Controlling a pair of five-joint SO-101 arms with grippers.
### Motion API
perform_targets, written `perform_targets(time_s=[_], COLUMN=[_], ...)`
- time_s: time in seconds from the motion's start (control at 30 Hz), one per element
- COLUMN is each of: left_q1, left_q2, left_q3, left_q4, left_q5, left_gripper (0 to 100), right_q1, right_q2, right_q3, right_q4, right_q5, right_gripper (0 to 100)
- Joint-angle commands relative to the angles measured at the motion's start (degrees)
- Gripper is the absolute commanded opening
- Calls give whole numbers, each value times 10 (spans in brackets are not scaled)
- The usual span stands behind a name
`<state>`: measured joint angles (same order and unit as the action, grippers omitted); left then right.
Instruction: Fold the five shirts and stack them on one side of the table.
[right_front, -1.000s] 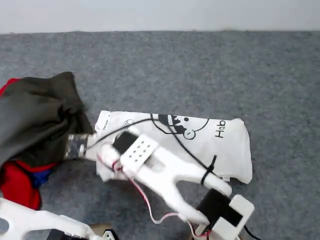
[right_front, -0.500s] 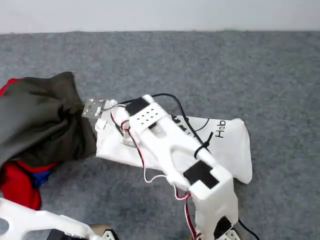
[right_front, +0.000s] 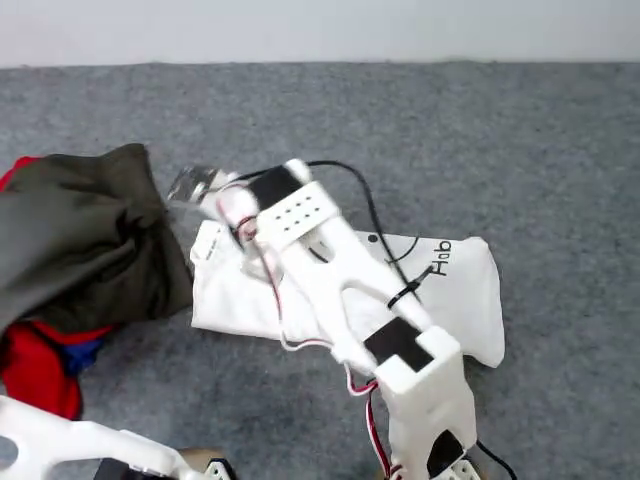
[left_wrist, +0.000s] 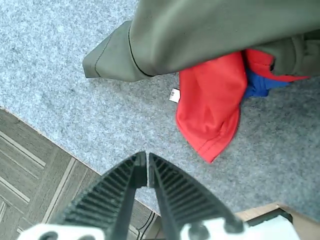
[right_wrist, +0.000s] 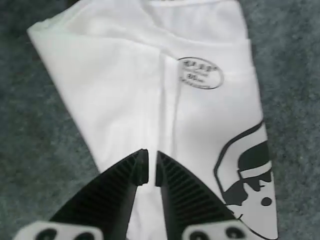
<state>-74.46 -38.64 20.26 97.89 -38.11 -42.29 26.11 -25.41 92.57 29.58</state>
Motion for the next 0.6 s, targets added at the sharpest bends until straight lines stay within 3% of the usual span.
perform_targets(time_s=[0.0,0.33,0.57], left_q1=[0,0,0], left_q2=[-3,-3,-3], left_q3=[-1,-1,-4], left_q4=[4,4,0], left_q5=[-4,-4,-4], left_gripper=[14,14,14], right_q1=[-21,54,48], right_q2=[10,132,30], right_q3=[-21,-23,-51], right_q4=[30,23,102], right_q5=[-8,-9,-50], right_gripper=[8,9,9])
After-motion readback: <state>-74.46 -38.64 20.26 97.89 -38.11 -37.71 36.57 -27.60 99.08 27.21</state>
